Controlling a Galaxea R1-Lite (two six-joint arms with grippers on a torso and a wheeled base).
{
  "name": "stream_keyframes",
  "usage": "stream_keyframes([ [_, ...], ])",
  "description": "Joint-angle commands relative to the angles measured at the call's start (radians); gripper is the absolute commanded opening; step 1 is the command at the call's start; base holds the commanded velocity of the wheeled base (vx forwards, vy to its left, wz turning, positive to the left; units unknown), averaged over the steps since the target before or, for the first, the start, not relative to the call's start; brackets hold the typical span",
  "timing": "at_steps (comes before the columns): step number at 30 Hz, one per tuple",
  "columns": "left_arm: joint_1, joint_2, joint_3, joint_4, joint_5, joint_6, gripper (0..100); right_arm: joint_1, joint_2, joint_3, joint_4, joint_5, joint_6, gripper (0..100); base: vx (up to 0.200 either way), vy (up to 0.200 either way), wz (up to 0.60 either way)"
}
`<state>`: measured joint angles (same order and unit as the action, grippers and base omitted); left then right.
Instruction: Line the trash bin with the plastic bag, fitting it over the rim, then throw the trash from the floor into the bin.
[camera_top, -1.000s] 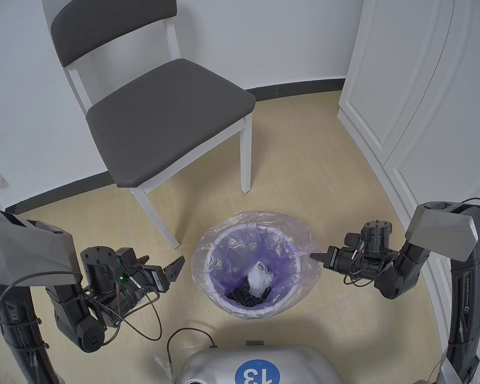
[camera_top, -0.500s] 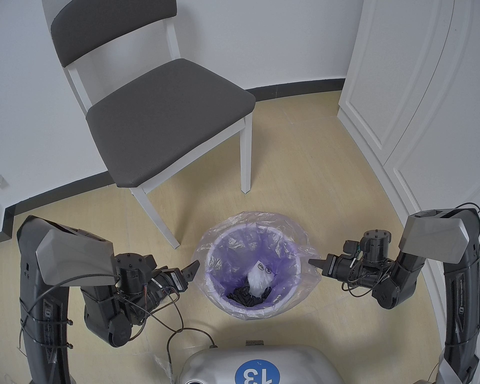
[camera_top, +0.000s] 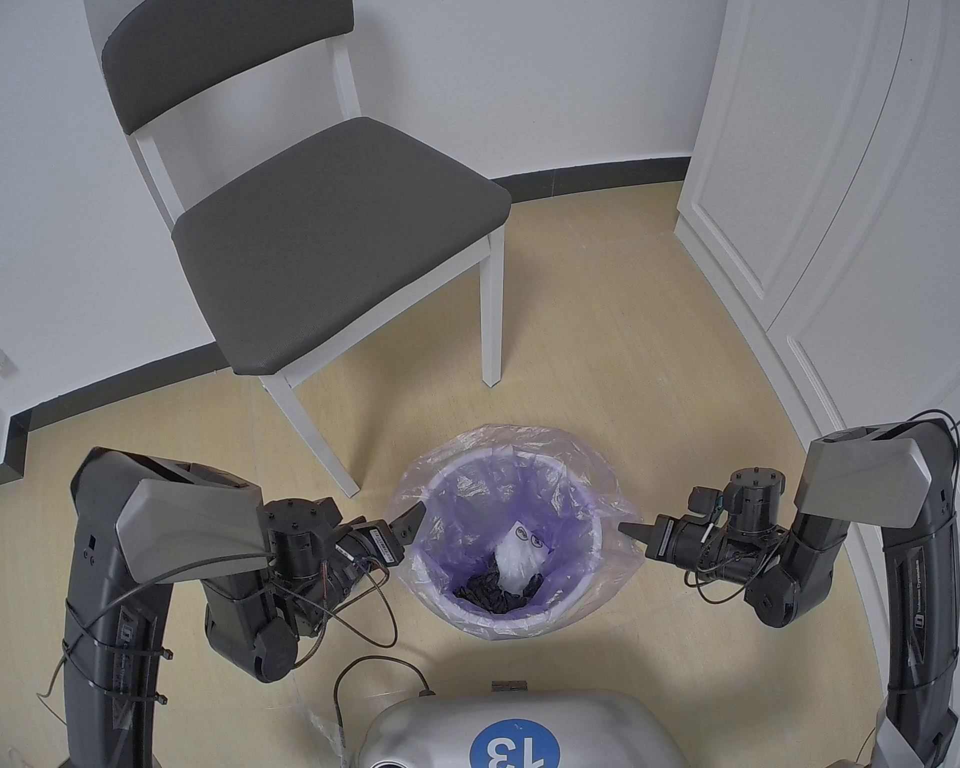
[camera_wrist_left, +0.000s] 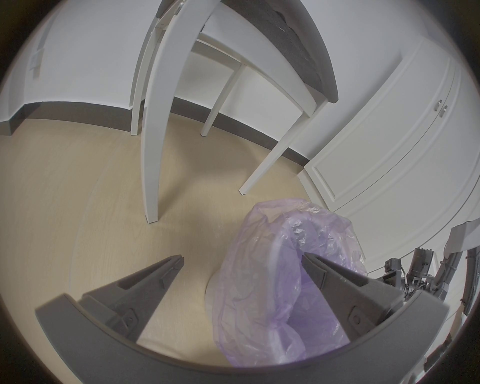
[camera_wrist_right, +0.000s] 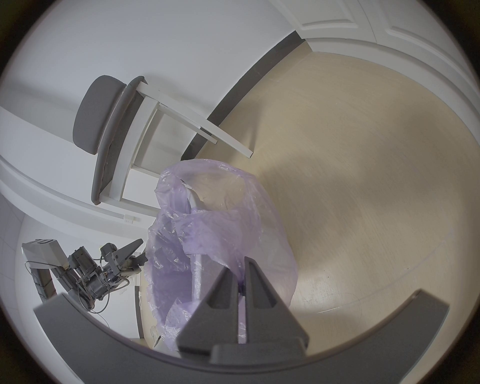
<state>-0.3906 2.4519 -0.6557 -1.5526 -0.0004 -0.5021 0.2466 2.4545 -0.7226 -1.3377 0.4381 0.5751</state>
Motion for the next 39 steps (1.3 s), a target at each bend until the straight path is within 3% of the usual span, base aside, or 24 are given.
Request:
stream_keyframes([
  [1,-0.001,0.015,-0.013,-0.018,0.0,-0.001,0,0.0,0.003,0.002,0.0,0.001,-0.001,0,0.0,0.0,0.0],
  [18,0.029,0.062,-0.094,-0.018,0.0,-0.003,0,-0.013,0.026,-0.072,0.034,-0.002,-0.02,0,0.0,0.0,0.0],
  [23,0.038,0.068,-0.113,-0.018,-0.004,0.025,0,-0.041,-0.002,-0.121,0.181,-0.004,-0.123,0,0.0,0.0,0.0],
  [27,0.038,0.061,-0.104,-0.018,-0.007,0.076,0,-0.052,-0.068,-0.189,0.385,-0.024,-0.227,0,0.0,0.0,0.0],
  [32,0.042,0.082,-0.102,-0.018,-0.047,0.157,0,-0.044,-0.074,-0.305,0.563,-0.14,-0.366,0,0.0,0.0,0.0],
  [39,0.044,0.139,-0.127,-0.017,-0.081,0.188,0,-0.001,-0.04,-0.394,0.643,-0.159,-0.402,0,0.0,0.0,0.0],
])
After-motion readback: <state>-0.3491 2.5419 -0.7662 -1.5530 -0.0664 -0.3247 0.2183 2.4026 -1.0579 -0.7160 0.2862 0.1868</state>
